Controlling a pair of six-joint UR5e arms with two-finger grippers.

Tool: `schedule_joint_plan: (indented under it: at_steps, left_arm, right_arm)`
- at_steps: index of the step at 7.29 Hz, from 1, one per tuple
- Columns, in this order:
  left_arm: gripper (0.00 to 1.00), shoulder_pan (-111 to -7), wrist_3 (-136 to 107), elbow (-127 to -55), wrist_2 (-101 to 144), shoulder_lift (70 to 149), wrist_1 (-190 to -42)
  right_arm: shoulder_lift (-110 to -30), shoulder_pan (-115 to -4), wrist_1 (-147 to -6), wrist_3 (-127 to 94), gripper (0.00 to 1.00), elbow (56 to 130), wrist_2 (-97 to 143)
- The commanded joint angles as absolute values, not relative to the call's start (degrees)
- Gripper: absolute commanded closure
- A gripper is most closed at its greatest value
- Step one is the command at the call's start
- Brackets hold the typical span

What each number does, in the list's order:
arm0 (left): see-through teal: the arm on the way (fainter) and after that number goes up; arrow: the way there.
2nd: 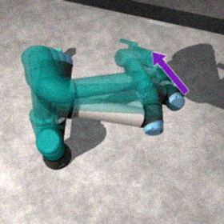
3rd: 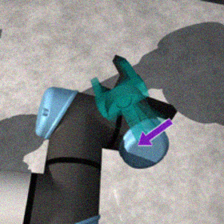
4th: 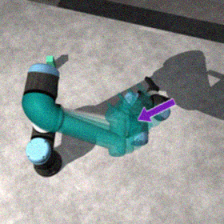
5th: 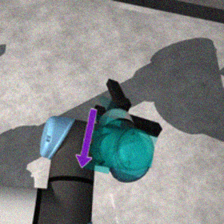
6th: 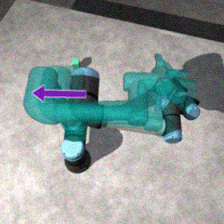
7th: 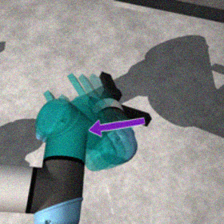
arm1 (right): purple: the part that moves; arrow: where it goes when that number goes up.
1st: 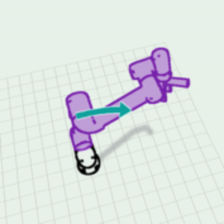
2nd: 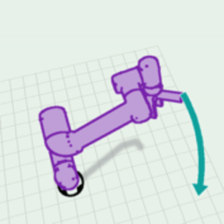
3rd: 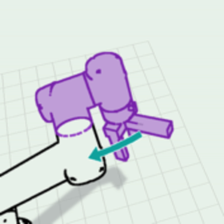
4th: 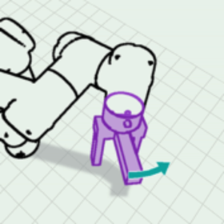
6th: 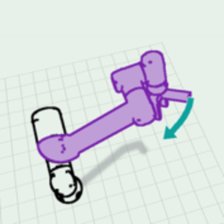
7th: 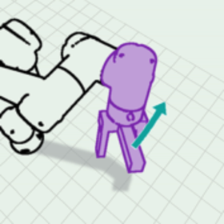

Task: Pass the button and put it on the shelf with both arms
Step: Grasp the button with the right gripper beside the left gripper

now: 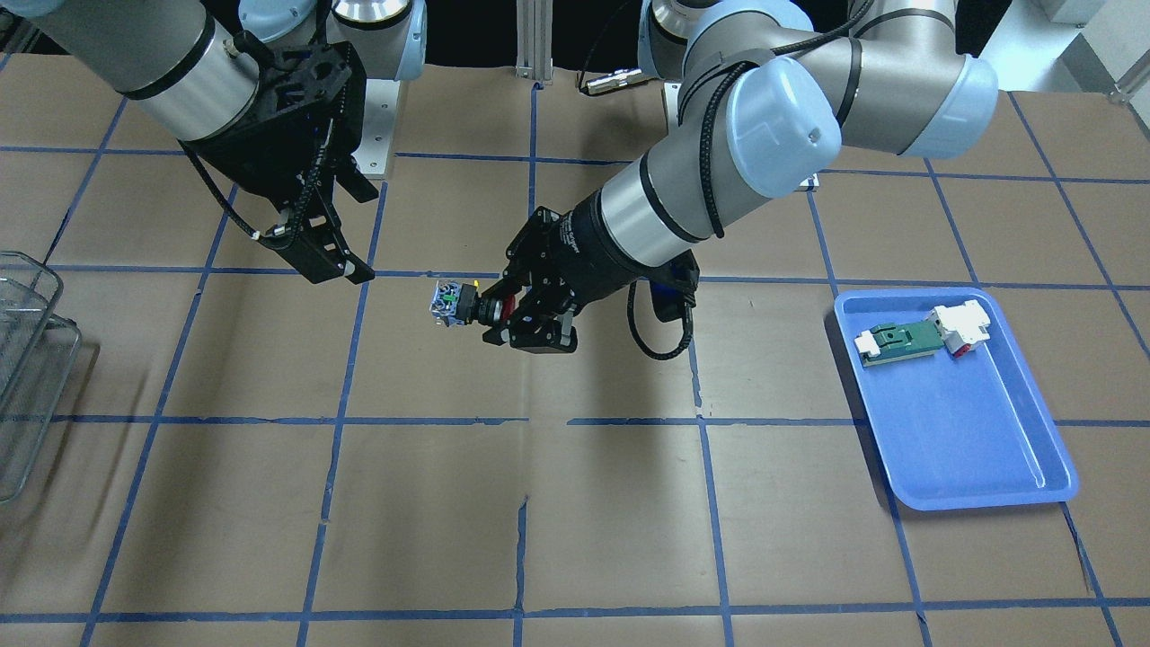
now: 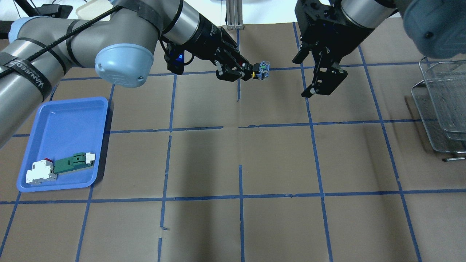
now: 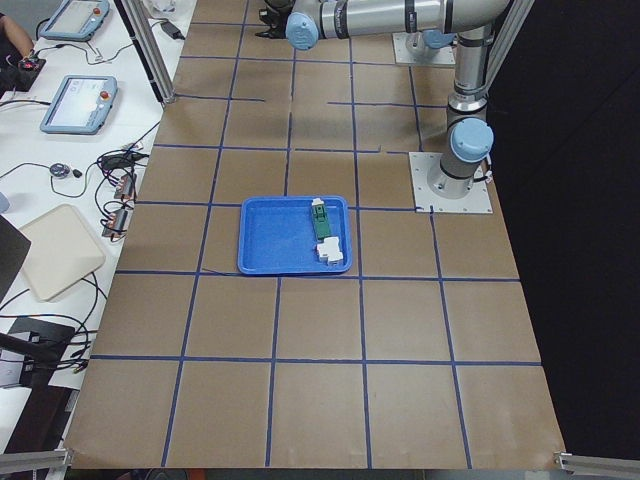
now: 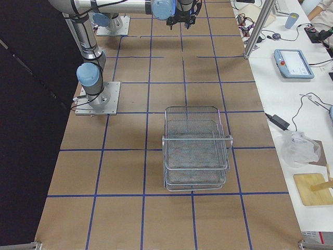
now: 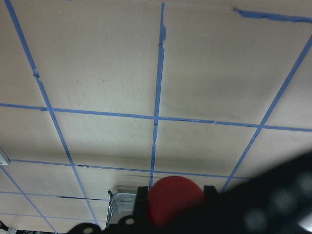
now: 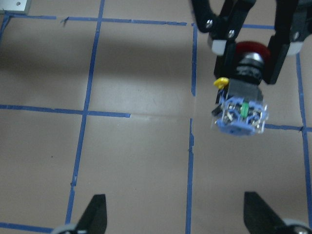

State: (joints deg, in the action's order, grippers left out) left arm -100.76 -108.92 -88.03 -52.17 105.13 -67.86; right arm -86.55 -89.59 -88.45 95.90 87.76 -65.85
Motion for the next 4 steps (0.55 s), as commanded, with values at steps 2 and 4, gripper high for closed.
schedule_joint_plan:
  at_steps: [2,4]
  left_arm:
    - [1.00,-102.48,-110.83,-88.15,-51.94,103.89,-67.32]
    - [1.00,-102.83,-111.35,-88.15,-51.07,103.63,-67.32]
  right_arm:
    - [-84.20,-89.74,-88.07,91.85,0.00,85.87,-63.98]
    - [-84.46,-89.74,-89.55,91.41,0.00,85.87,-64.08]
